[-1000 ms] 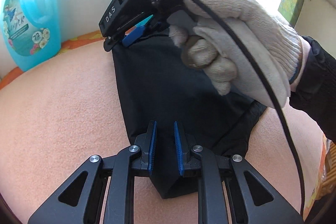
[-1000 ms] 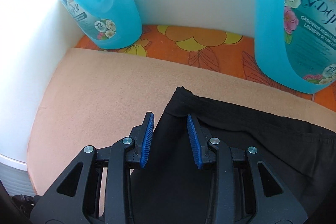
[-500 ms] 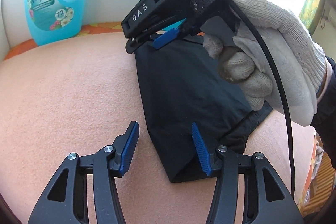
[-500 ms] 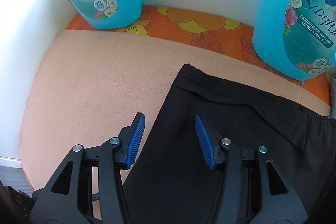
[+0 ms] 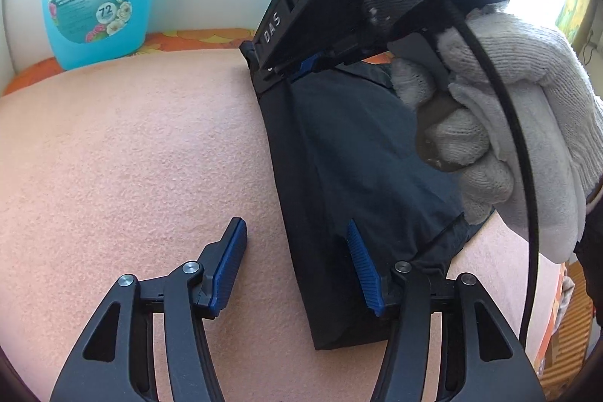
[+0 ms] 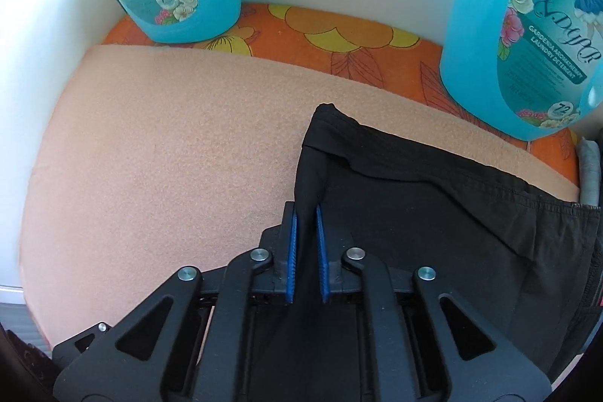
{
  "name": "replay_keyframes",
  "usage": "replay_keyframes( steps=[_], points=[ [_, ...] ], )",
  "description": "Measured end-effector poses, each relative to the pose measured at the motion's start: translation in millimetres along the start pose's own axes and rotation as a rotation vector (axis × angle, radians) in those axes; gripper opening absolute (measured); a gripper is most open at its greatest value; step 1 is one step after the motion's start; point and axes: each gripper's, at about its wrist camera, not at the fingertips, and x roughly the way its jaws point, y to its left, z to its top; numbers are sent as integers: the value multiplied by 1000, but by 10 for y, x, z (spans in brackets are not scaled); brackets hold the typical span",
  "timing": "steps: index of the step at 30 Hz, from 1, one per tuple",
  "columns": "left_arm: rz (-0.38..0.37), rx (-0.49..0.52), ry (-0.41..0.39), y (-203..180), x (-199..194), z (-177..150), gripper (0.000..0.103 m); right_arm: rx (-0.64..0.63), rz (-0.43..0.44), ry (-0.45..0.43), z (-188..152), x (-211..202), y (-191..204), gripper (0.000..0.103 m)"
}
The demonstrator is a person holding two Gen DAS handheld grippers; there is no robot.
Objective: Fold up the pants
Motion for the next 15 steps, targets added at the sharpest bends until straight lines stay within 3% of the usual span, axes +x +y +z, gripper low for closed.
replay_keyframes(
  steps=[3,4,5,9,15],
  points=[
    [-40,-38,-4,-13,56,49,51,43,67,-31,-19,-121,-138,8],
    [-65,-47,-4,-21,78,60,40,52,81,-39,-23,-146,-173,8],
    [-90,-55,2,-24,107,62,12,62,91,-47,-29,-173,-203,7],
    [-118,-62,-37,-24,73,103,6,96,143,-89,-76,-270,-190,7],
    [-129,-45,-102,-11,-250,36,6,106,213,-147,-106,-490,3,7]
  ],
)
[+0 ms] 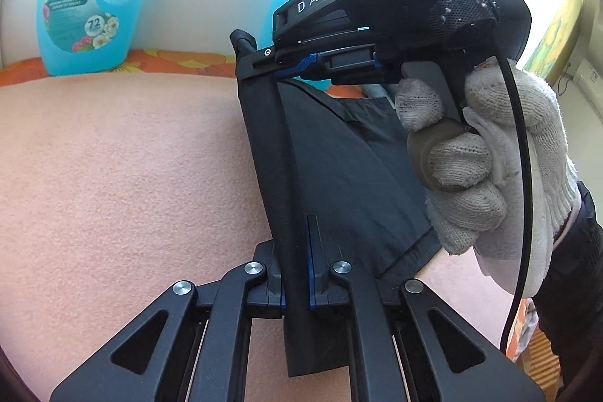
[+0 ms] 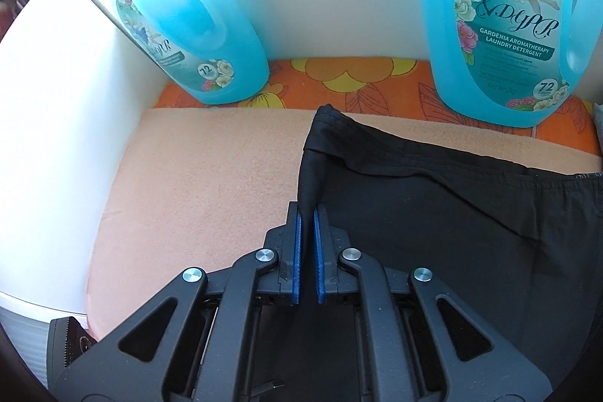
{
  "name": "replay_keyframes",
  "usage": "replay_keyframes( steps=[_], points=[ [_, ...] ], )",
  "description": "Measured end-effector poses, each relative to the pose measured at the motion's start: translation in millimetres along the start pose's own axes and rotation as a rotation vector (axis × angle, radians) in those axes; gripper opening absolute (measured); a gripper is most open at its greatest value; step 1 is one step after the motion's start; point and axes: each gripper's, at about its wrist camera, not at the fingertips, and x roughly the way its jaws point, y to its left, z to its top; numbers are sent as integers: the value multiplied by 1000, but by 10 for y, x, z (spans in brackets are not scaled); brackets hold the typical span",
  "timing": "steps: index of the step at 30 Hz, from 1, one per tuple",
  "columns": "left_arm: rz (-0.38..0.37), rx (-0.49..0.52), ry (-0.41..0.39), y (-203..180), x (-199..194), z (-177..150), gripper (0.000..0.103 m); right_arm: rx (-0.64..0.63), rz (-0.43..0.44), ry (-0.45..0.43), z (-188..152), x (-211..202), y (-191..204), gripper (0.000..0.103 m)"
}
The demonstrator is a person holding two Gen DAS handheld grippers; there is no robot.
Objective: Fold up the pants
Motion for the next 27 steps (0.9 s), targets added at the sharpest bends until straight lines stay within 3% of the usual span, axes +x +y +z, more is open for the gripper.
replay_keyframes(
  steps=[7,17,21,27],
  points=[
    [45,0,-61,92,-533,-104,6,-27,98,-19,-25,32,496,7],
    [215,30,-111,229,-1370,-321,5,-105,230,-17,-44,246,1398,7],
    [228,54,-115,13,-1488,-377,5,-89,271,-23,-70,172,1389,7],
    [167,110,-131,-301,-1472,-219,5,-41,302,-83,-41,-240,1002,6]
  ],
)
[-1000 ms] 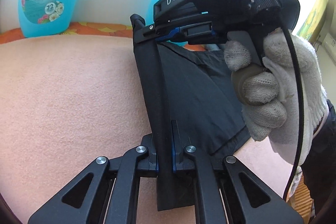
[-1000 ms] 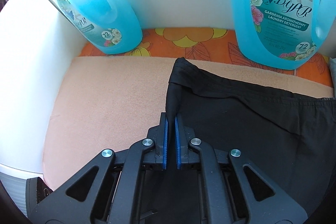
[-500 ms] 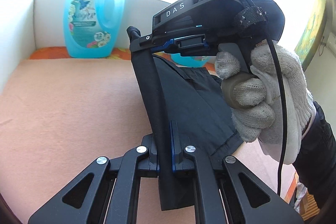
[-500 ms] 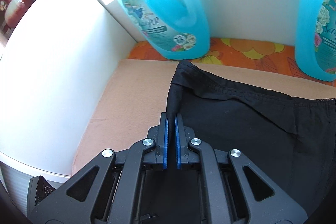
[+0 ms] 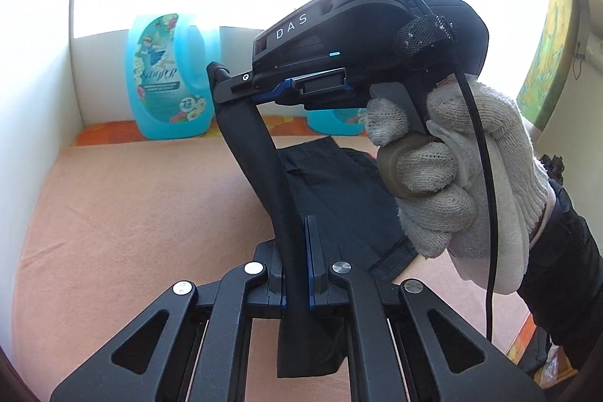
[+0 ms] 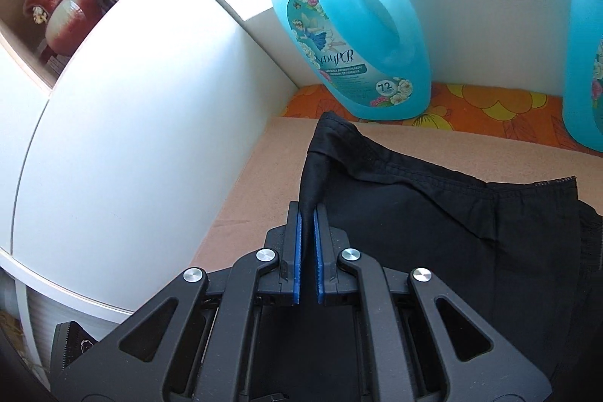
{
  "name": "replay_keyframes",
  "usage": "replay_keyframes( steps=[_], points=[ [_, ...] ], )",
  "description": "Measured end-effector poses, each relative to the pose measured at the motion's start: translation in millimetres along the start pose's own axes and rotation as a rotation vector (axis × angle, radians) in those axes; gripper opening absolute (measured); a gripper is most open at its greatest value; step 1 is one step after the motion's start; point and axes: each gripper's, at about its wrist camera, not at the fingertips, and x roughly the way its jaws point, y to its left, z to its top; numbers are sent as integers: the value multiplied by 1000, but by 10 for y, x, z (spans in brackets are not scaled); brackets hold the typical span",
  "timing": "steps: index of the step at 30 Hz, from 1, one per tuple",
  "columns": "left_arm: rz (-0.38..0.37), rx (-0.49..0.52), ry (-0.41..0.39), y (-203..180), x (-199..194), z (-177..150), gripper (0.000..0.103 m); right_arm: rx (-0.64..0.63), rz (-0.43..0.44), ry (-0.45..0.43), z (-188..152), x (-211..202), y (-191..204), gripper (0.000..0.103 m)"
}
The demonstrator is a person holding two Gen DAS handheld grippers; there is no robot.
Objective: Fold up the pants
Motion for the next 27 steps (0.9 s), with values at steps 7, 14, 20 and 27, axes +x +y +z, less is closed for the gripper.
replay_keyframes(
  steps=[7,14,20,27],
  points=[
    [-38,128,3,-641,185,219,5,47,1,-90,10,-699,-468,6],
    [-82,198,63,-1090,694,244,5,127,-31,-136,-143,-1120,-1167,6],
    [-158,181,117,-1275,1186,173,8,215,-71,-132,-320,-1250,-1874,6],
    [-213,117,190,-1318,1337,21,27,276,-88,-74,-529,-1071,-2488,6]
  ],
)
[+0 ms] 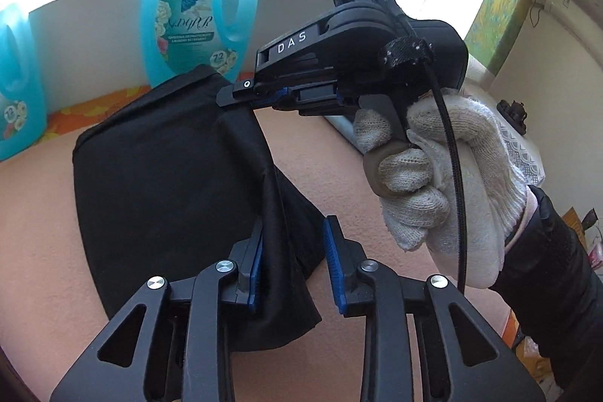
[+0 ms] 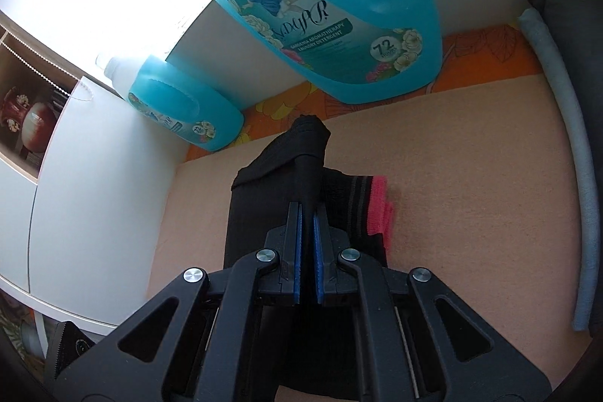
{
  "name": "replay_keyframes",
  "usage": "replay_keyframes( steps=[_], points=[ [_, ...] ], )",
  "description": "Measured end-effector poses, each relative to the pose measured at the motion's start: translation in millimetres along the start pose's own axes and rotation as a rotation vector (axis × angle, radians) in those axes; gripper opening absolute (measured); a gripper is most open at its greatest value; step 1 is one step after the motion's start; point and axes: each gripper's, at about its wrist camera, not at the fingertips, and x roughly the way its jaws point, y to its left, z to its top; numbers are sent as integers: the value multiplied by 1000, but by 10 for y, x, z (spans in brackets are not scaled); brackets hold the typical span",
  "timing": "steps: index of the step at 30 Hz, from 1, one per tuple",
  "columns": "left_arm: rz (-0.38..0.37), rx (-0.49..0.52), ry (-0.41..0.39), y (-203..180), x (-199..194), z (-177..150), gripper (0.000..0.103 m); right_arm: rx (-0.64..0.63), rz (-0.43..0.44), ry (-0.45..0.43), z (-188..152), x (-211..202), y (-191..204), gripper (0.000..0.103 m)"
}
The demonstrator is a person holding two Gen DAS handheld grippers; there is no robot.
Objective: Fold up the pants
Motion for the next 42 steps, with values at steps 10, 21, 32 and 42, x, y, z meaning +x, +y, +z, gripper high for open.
replay_keyframes(
  steps=[10,21,32,42],
  points=[
    [104,94,-18,-2,-488,-303,33,-9,-26,4,71,127,-205,6],
    [78,24,-5,454,-416,-373,33,-98,-183,8,-265,-410,-41,32],
    [-101,103,102,-38,103,-496,33,-170,-267,133,-931,-295,151,40],
    [-70,120,53,-100,-97,-433,33,-238,-330,54,-876,-404,238,2]
  ],
)
